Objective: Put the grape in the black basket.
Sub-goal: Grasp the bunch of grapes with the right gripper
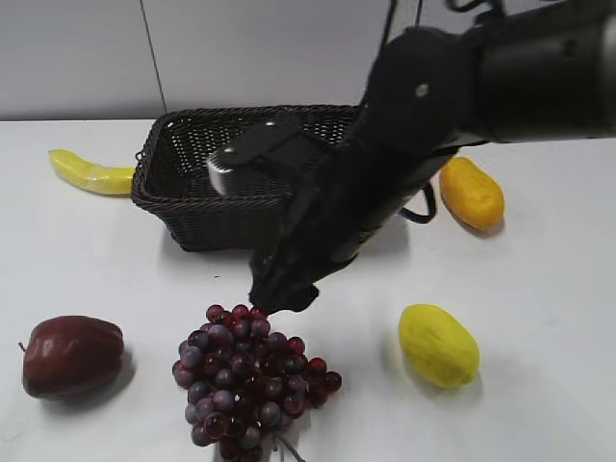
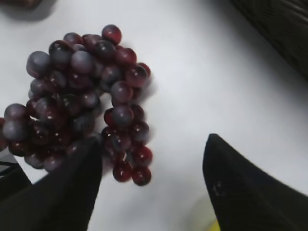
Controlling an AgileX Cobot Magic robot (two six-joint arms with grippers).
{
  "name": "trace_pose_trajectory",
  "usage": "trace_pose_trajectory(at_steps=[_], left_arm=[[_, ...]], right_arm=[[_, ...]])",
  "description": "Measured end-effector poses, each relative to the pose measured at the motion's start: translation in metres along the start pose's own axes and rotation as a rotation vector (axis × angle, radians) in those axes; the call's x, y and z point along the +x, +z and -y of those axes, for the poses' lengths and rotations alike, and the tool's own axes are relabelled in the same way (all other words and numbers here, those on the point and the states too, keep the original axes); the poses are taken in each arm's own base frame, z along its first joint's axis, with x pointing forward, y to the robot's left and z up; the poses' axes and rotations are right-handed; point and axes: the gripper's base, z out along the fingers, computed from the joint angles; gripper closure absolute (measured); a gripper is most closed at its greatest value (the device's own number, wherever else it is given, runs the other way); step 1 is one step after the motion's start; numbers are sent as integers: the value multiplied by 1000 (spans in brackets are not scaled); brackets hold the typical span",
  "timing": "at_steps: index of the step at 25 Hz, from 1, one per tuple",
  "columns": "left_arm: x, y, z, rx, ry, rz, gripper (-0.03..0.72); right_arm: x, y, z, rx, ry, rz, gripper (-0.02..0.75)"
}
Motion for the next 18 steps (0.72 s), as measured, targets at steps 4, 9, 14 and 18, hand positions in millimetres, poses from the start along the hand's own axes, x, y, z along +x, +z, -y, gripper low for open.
trace_pose_trajectory(at_steps=[4,9,14,18], left_arm=[[0,0,0,0,0,0,270],[0,0,0,0,0,0,270],[0,0,0,0,0,0,271],[0,0,0,0,0,0,271]], right_arm=[[-13,27,-8,-36,116,-73,238],[-6,53,-7,-49,300,-208,238],[-2,64,-6,-44,351,-236,238],[-1,72,-6,-58,381,-251,238]])
